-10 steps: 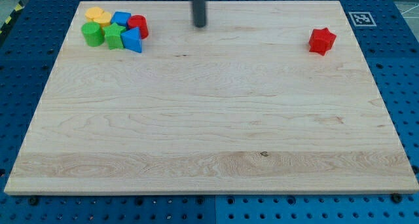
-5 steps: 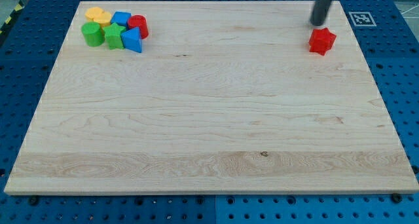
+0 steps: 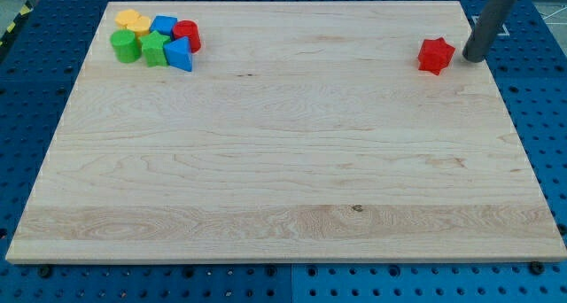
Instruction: Move the red star to the center
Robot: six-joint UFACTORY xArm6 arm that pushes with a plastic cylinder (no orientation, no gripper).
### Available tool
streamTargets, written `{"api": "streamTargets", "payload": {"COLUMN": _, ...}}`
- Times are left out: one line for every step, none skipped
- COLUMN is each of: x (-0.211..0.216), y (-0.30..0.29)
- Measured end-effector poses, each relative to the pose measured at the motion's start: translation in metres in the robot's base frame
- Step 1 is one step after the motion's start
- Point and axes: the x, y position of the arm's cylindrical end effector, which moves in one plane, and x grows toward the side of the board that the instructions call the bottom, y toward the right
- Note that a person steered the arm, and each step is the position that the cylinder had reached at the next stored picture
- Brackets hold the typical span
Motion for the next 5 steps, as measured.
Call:
{"api": "streamTargets", "payload": {"x": 0.001, "y": -0.025}}
{"api": "streamTargets", "payload": {"x": 0.003, "y": -0.046}}
{"api": "streamTargets", "payload": {"x": 0.005, "y": -0.067}}
{"api": "streamTargets", "payload": {"x": 0.009, "y": -0.091}}
{"api": "streamTargets", "payload": {"x": 0.017, "y": -0.116}}
